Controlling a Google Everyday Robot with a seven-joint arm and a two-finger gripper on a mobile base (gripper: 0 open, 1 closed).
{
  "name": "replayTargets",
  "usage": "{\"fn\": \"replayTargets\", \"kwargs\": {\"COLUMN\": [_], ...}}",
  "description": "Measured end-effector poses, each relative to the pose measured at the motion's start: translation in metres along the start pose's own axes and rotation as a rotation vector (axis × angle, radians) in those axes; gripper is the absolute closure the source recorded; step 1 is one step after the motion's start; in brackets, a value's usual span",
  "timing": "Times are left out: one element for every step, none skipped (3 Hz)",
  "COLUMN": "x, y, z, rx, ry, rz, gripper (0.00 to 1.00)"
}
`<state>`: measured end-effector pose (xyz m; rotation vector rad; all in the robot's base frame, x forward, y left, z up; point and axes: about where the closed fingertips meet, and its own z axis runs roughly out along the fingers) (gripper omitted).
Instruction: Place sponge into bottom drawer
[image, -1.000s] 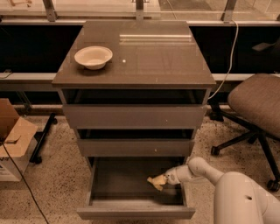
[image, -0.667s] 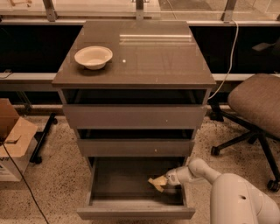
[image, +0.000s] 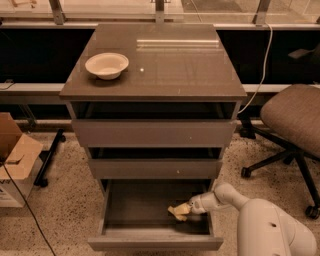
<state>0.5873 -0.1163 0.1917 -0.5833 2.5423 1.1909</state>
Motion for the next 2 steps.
{"fn": "replayTargets", "kwargs": {"x": [0.0012,0.0019], "y": [0.0012,0.0020], "z": [0.0029,0.0043], "rx": [-0.004,-0.006], "ry": [0.003,0.005], "rz": [0.001,0.001], "gripper": [0.06,0.00]}}
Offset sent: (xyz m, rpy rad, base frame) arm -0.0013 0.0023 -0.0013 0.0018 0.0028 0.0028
